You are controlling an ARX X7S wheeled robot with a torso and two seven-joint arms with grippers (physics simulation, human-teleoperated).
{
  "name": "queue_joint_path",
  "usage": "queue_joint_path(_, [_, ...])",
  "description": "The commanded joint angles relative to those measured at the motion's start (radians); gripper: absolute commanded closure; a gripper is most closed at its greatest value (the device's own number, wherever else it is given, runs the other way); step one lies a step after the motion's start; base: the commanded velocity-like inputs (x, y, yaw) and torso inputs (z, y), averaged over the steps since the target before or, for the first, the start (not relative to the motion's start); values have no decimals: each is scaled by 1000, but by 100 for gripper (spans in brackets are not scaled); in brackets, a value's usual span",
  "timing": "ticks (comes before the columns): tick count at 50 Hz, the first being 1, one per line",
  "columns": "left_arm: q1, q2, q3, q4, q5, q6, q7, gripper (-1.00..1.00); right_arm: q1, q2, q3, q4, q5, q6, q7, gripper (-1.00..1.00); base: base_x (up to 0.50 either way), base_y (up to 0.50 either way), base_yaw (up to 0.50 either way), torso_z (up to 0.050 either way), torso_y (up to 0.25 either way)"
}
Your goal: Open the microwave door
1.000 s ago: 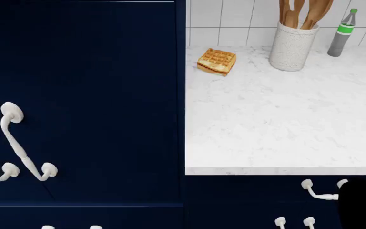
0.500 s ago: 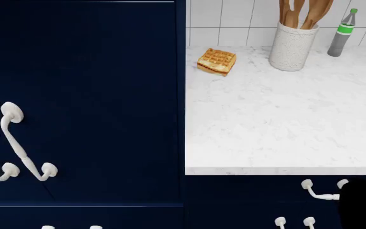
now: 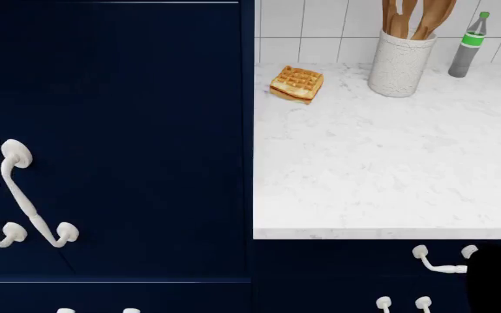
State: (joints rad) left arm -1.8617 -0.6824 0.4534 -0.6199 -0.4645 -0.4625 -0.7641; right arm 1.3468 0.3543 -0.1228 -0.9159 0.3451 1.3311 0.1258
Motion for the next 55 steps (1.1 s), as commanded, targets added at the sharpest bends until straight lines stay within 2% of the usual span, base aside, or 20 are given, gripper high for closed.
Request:
queue_joint_path(1, [-24, -25, 40, -161, 79, 71, 33, -100, 1, 3, -1, 1, 6, 0, 5, -100, 0, 0, 0, 0, 0])
queue_joint_path(55, [20, -362, 32, 46, 139, -86, 24, -100, -1, 10, 7, 6, 41, -15, 17, -100, 0, 0, 0, 0, 0])
